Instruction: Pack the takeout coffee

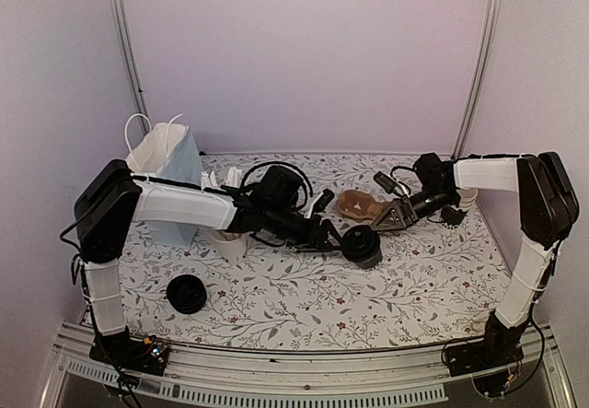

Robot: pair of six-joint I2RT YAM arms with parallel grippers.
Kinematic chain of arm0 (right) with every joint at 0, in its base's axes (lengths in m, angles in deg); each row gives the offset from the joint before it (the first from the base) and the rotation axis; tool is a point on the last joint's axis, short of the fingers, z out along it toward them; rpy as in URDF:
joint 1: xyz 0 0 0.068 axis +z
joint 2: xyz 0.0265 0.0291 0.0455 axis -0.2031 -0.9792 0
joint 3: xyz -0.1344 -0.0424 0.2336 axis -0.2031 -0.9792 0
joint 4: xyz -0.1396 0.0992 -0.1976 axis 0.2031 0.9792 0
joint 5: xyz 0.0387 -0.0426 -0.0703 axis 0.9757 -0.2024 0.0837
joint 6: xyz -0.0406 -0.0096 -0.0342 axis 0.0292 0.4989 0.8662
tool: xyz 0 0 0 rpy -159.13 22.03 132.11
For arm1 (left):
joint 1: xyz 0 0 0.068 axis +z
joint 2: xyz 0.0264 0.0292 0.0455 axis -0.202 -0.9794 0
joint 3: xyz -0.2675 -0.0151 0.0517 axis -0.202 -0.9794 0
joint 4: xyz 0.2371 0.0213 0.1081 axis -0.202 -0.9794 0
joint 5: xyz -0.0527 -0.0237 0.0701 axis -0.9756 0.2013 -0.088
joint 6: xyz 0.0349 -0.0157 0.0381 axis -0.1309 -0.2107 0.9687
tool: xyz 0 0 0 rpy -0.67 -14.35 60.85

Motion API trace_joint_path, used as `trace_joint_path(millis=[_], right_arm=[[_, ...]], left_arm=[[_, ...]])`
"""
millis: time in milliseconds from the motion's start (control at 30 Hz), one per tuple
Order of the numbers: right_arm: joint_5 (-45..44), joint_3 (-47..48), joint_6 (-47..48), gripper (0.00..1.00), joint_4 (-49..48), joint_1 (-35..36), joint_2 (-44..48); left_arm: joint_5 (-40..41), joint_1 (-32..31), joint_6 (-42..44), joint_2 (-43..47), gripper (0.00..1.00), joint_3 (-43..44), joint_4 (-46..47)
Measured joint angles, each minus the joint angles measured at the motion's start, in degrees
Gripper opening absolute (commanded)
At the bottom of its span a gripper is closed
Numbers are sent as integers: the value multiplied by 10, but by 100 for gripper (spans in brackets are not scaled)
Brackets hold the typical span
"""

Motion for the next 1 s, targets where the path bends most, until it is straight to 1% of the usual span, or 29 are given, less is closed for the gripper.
trace_joint_path(millis=[300,633,700,767,867,1000], right_arm=[[2,-6,-1,31,-10,-14,0],[-2,-10,-1,32,-30,-21,0],[-5,-13,-1,32,-33,-21,0],[-34,-19,-1,32,-34,-20,-3],[-27,-23,-2,32,-36,-22,-9],[-27,-23,-3,32,-38,-22,-9]], left_arm=[[-17,-2,-14,-23,47,1,35],[-51,-6,-24,-54,45,31,48],[-54,-7,-24,-54,45,32,49],[-56,-8,-23,-54,47,36,50],[-57,-10,-21,-54,52,36,47],[-54,-12,-16,-54,52,37,47]])
